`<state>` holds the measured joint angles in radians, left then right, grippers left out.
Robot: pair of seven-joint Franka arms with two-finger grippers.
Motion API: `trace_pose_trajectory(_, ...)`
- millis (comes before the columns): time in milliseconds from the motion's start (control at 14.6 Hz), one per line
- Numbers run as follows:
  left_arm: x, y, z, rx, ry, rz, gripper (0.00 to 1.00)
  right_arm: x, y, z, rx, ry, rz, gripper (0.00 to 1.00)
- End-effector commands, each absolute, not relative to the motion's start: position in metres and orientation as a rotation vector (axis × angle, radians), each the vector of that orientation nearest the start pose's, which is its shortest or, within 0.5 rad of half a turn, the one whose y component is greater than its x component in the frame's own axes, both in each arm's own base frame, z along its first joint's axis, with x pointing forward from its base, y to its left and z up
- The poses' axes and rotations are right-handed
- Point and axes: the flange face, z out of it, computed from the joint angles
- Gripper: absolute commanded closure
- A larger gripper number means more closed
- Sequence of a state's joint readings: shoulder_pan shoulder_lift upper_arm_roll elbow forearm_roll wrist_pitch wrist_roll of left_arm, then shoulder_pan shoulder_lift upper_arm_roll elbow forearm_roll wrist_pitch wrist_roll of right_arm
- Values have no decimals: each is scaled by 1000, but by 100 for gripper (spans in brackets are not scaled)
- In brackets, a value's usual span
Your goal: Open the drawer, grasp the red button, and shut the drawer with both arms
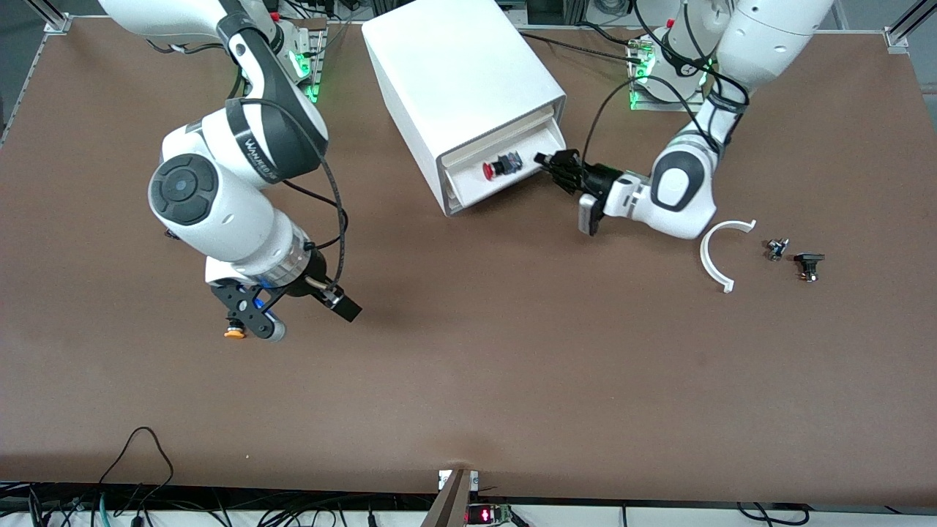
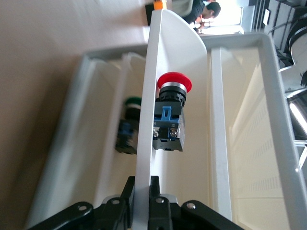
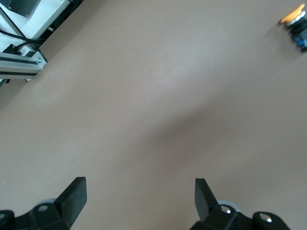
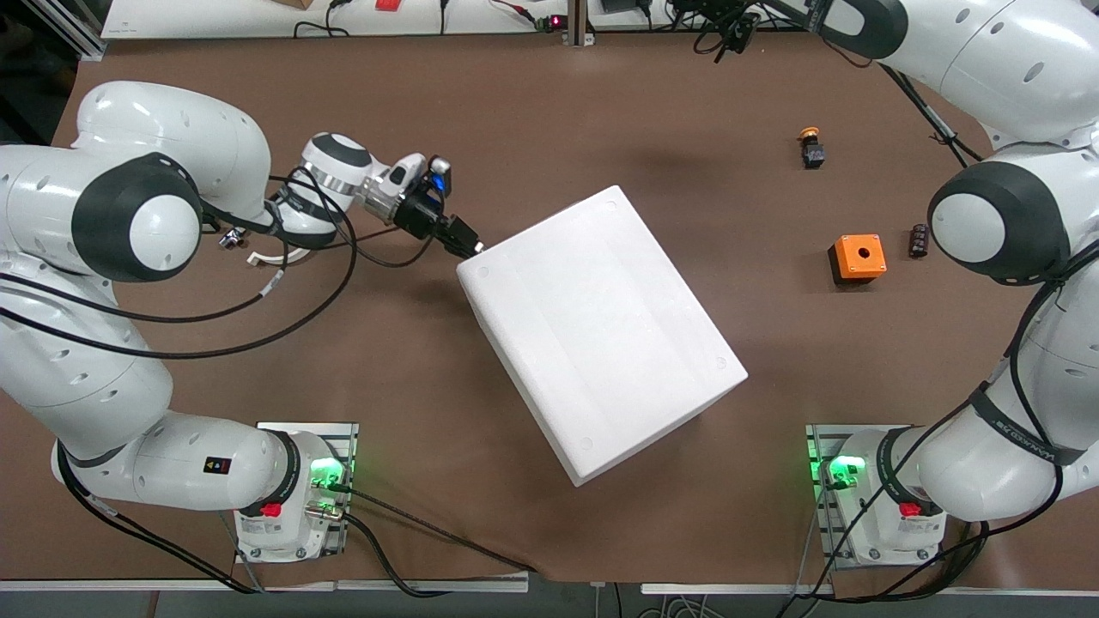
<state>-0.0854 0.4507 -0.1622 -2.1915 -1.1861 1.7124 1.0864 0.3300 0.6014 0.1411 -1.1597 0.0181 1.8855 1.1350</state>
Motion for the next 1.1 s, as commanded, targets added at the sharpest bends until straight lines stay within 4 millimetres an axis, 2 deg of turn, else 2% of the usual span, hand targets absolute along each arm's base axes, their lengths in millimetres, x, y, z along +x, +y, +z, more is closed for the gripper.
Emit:
trace_pose_trajectory(0,481,-195,174,1786,-486,-346,100,668,342,469,-2753,1084,-17,0)
trace_pose_trajectory(342,523,-170,168,1817,-488,-299,100,644,396,484,-2667,1182,-23,0)
trace_pose_trajectory(411,525,-166,168,1824,-479,-302,100,638,407,487,-2651,1200,-20,0)
trace_pose_trajectory(479,526,-165,168,1825,-472,-304,79,630,420,488,-2639,1215,-16,0)
trace_pose_trajectory(548,526,-164,169,1830,-458,-312,30,623,432,489,-2622,1232,-14,0)
trace_pose_trajectory(616,528,-161,172,1835,-443,-316,0,615,445,488,-2602,1249,-12,0)
trace_pose_trajectory(685,530,-160,177,1844,-420,-326,0,608,461,484,-2577,1270,-8,0)
trace_pose_trajectory(822,535,-160,201,1863,-396,-337,0,595,489,473,-2518,1316,-1,0)
trace_pose_trajectory(959,542,-157,231,1917,-385,-369,0,578,515,463,-2514,1316,17,0)
trace_pose_trajectory(1027,552,-153,251,1976,-386,-400,0,570,526,457,-2516,1327,30,0)
